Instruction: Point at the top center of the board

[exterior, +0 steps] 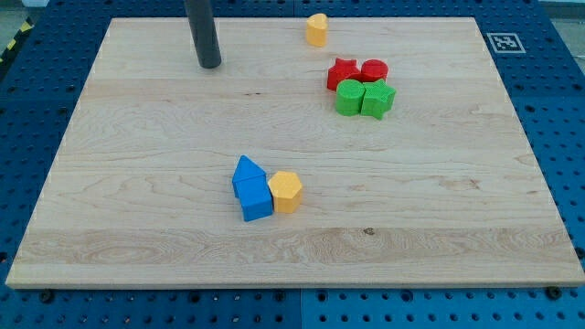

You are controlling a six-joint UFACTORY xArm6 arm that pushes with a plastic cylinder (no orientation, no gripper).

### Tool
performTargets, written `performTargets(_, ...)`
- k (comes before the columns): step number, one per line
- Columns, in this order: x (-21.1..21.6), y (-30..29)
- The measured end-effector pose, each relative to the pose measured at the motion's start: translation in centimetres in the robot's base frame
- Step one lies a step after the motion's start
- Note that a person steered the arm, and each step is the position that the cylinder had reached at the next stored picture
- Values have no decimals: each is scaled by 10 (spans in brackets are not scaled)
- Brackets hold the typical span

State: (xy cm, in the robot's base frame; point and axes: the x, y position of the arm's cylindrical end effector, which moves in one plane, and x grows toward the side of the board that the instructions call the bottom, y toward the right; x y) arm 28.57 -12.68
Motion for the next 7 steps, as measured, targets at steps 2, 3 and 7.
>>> performTargets(2,-31,21)
performTargets(3,-47,37)
performTargets(7,-65,86)
